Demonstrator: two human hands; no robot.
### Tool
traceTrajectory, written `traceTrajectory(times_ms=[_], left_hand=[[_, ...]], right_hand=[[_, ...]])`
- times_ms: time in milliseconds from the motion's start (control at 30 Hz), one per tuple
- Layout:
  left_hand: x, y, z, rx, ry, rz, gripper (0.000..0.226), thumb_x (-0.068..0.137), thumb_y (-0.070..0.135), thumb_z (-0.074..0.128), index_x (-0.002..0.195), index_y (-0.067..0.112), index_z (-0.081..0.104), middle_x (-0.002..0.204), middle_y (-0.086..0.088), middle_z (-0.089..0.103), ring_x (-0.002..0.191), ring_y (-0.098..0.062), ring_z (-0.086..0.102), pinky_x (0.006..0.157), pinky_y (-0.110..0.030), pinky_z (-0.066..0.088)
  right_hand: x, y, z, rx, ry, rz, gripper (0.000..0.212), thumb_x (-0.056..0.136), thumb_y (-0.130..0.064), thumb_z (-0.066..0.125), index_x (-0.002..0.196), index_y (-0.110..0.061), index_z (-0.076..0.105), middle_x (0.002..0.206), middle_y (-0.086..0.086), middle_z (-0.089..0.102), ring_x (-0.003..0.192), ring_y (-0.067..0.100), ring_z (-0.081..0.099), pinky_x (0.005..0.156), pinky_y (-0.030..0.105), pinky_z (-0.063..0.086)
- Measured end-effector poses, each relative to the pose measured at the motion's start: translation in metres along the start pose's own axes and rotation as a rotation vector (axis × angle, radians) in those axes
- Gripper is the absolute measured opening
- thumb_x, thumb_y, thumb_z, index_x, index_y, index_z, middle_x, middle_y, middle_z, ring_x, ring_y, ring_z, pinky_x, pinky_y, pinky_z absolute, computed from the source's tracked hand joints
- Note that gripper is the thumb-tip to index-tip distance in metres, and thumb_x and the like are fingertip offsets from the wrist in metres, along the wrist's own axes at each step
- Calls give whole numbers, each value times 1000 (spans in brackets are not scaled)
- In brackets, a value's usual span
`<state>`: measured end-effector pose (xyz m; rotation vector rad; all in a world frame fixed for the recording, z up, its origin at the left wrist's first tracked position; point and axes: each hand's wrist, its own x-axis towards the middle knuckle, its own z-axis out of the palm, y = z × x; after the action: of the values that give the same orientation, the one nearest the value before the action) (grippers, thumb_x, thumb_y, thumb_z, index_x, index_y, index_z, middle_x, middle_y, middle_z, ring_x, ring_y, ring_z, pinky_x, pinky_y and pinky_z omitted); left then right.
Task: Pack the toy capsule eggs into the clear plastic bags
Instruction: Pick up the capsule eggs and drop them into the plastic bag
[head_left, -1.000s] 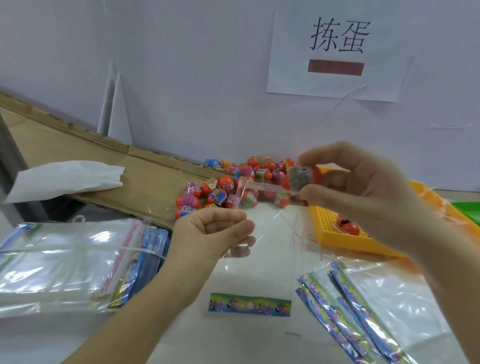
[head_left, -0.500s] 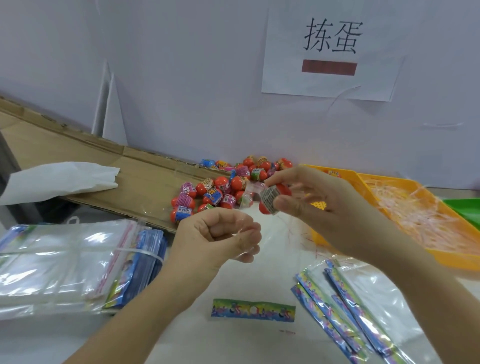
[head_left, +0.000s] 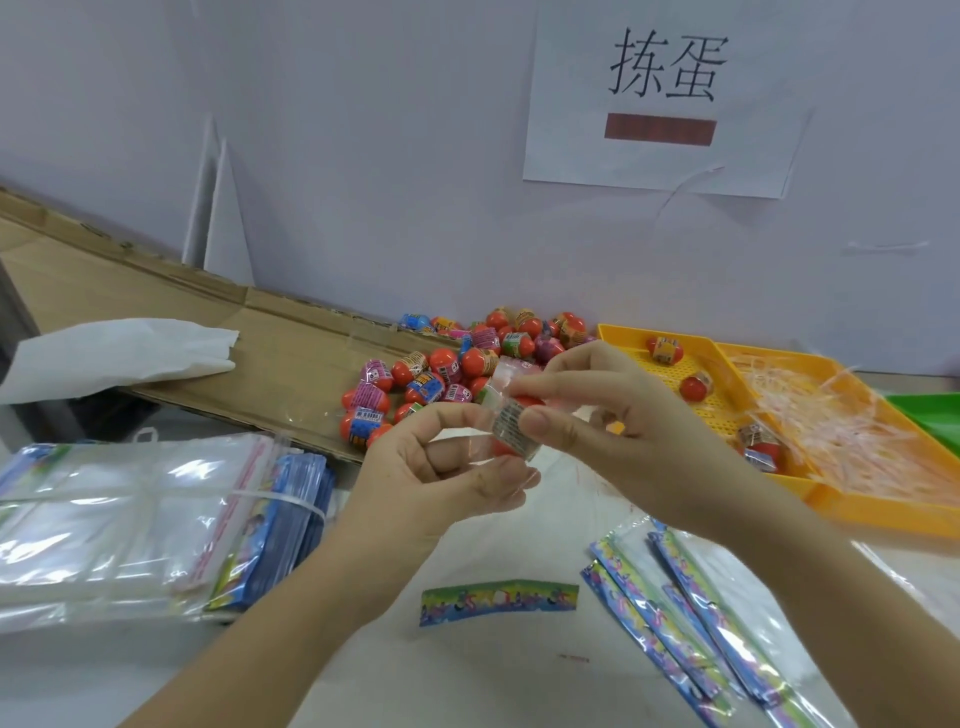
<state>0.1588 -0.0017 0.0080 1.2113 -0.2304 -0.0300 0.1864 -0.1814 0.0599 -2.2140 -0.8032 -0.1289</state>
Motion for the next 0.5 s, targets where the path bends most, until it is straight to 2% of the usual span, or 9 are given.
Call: traceTrajectory(times_ms=[67, 133, 200, 267, 300, 333, 367, 433, 500], left_hand=[[0, -1, 0, -57, 6, -8, 40, 56, 18, 90, 93, 19, 73, 92, -16, 76, 84, -31, 75, 69, -32, 59], [1, -1, 1, -131, 7, -32, 43, 51, 17, 86, 93, 17, 73, 91, -16, 76, 84, -31, 74, 68, -32, 59], [1, -1, 3, -204, 11, -49, 50, 50, 13, 83, 98, 11, 69, 90, -17, 75, 83, -30, 74, 67, -32, 59], [1, -1, 3, -264, 33, -53, 45, 51, 8, 81, 95, 11, 69, 89, -17, 75, 80, -30, 74, 66, -32, 59], [1, -2, 3, -286, 40, -47, 39, 53, 5, 79, 91, 13, 72, 89, -17, 75, 79, -30, 74, 65, -32, 59], [1, 0, 4, -300, 45, -39, 36, 55, 2, 76, 89, 14, 72, 89, -17, 75, 79, -30, 74, 65, -31, 59], [2, 0, 3, -307, 51, -25, 36, 59, 1, 73, 93, 13, 71, 90, -16, 75, 80, -30, 74, 65, -30, 59], [3, 2, 2, -319, 63, 3, 42, 61, 0, 72, 101, 12, 68, 89, -13, 75, 80, -26, 74, 67, -30, 59], [3, 3, 1, -307, 61, 19, 35, 64, 3, 77, 97, 14, 75, 93, -12, 76, 84, -22, 74, 71, -29, 59]], right_hand=[[-1, -1, 3, -49, -21, 2, 29, 78, -65, 37, 102, -64, 54, 112, -27, 39, 113, -5, 36, 89, 12, 31], [-2, 0, 5, -107, -49, 9, 38, 83, -71, 25, 103, -65, 57, 115, -29, 33, 121, -5, 24, 99, 21, 23], [-3, -1, 7, -175, -73, 0, 38, 86, -77, 15, 109, -73, 44, 117, -35, 27, 119, -10, 16, 103, 27, 14], [-2, -4, 9, -133, -5, -16, 32, 83, -75, 19, 111, -82, 33, 120, -45, 20, 124, -6, 17, 107, 30, 17], [-2, -6, 10, -17, 86, -22, 35, 82, -73, 27, 116, -81, 29, 122, -45, 24, 127, -3, 23, 108, 32, 24], [-1, -8, 10, 150, 170, -8, 43, 79, -73, 37, 120, -79, 28, 121, -42, 32, 126, -2, 34, 105, 34, 36], [0, -8, 8, 325, 207, 19, 52, 73, -71, 49, 121, -75, 29, 119, -38, 41, 119, 0, 47, 96, 35, 48], [0, -6, 5, 532, 103, 120, 64, 64, -61, 67, 123, -55, 43, 113, -23, 59, 98, 5, 65, 73, 36, 59], [-1, -6, 8, 530, -2, 189, 54, 65, -50, 81, 114, -33, 63, 101, -9, 69, 85, 14, 70, 60, 40, 59]])
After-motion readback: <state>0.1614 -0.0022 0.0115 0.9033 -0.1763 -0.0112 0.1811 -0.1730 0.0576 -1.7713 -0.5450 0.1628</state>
